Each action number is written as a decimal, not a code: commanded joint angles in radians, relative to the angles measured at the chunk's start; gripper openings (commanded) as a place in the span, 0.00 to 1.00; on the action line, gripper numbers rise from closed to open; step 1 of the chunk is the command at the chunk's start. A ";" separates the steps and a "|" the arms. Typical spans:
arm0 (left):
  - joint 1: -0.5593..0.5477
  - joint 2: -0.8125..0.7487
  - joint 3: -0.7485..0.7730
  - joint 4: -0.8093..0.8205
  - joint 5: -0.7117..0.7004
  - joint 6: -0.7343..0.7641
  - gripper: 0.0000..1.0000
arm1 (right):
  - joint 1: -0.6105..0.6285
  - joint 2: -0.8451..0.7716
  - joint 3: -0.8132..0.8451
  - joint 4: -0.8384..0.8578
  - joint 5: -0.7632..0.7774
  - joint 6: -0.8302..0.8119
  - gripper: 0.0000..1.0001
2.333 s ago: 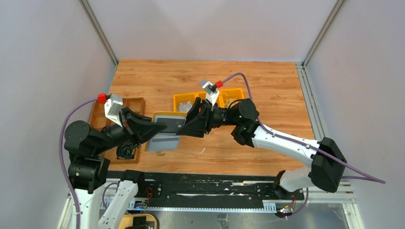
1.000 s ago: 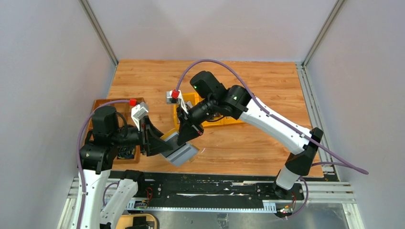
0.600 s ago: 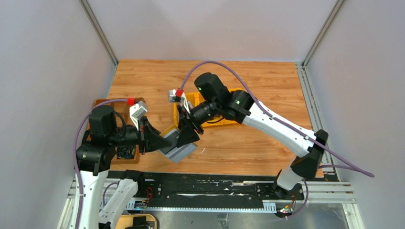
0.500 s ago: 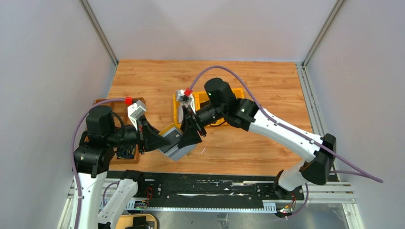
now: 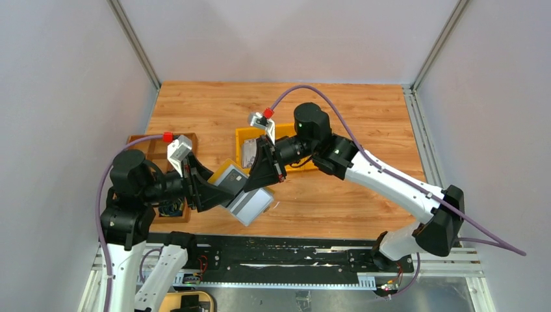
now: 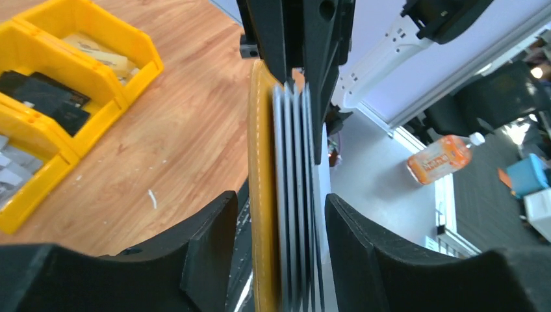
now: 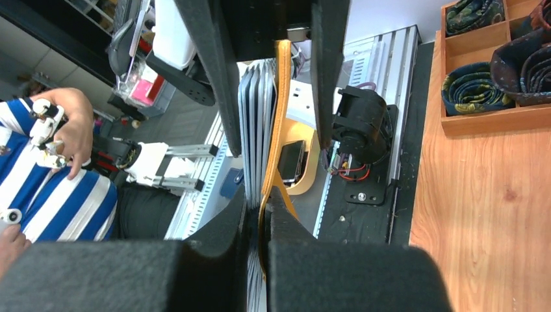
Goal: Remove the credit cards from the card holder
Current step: Remove the credit card from the card holder.
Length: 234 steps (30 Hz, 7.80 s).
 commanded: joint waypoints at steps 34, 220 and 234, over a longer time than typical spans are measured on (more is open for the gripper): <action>-0.001 -0.022 -0.009 0.063 -0.118 -0.069 0.00 | -0.041 0.215 0.590 -0.771 0.202 -0.438 0.56; -0.001 0.021 0.055 0.301 -0.208 -0.320 0.00 | 0.020 -0.053 -0.128 0.313 0.521 0.468 0.66; -0.001 0.006 0.038 0.365 -0.142 -0.400 0.00 | -0.017 -0.128 -0.176 0.356 0.514 0.484 0.58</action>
